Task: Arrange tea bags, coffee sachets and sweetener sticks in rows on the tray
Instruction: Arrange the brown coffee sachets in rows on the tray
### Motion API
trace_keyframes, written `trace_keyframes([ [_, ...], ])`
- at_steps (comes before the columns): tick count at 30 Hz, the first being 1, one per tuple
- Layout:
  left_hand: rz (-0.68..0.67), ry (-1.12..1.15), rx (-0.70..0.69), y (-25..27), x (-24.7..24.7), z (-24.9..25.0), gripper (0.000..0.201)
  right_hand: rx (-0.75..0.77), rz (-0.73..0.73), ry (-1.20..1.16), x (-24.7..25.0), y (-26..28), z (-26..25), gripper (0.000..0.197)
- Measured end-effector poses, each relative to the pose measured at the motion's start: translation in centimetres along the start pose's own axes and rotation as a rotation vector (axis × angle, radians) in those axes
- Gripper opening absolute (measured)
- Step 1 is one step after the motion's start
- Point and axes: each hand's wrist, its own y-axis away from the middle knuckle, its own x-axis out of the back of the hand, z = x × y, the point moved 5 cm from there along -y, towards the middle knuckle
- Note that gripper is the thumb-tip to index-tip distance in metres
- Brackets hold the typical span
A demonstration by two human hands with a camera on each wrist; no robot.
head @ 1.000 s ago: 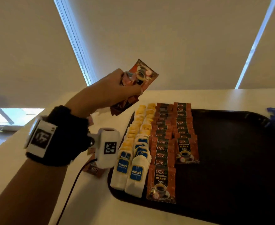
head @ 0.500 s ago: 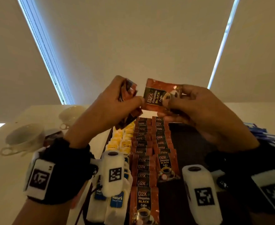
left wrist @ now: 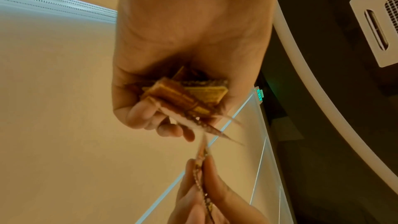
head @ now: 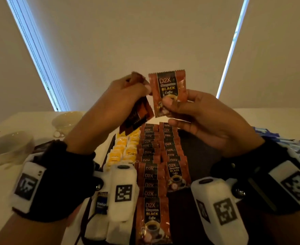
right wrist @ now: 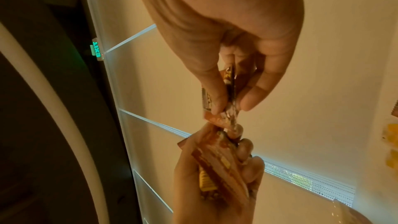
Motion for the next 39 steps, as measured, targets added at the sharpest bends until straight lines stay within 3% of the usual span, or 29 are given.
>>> trace_keyframes([
  [7,0.025,-0.106,-0.012,0.4,0.0,0.1,0.012,0.024,-0.019,0.181,-0.5,0.3,-0.4,0.032],
  [13,-0.004,-0.245,-0.048,0.5,-0.3,0.3,0.012,0.118,0.144,0.432,1.7,0.7,-2.0,0.014],
  [16,0.054,-0.217,-0.08,0.6,0.4,0.7,0.022,0.114,0.161,0.48,2.7,1.5,-2.2,0.007],
  [21,0.127,-0.132,-0.082,0.5,2.0,0.9,0.027,-0.16,0.149,0.624,4.8,2.8,1.3,0.023],
  [25,0.132,-0.139,-0.11,0.6,2.0,1.2,0.03,-0.465,0.037,0.848,5.8,3.8,5.7,0.003],
  [27,0.109,-0.142,-0.11,0.7,1.6,1.3,0.029,-0.555,0.0,0.876,5.7,3.9,6.8,0.004],
  [39,0.076,-0.139,-0.135,1.1,1.7,1.9,0.034,-0.771,-0.126,1.042,5.3,2.7,8.0,0.006],
])
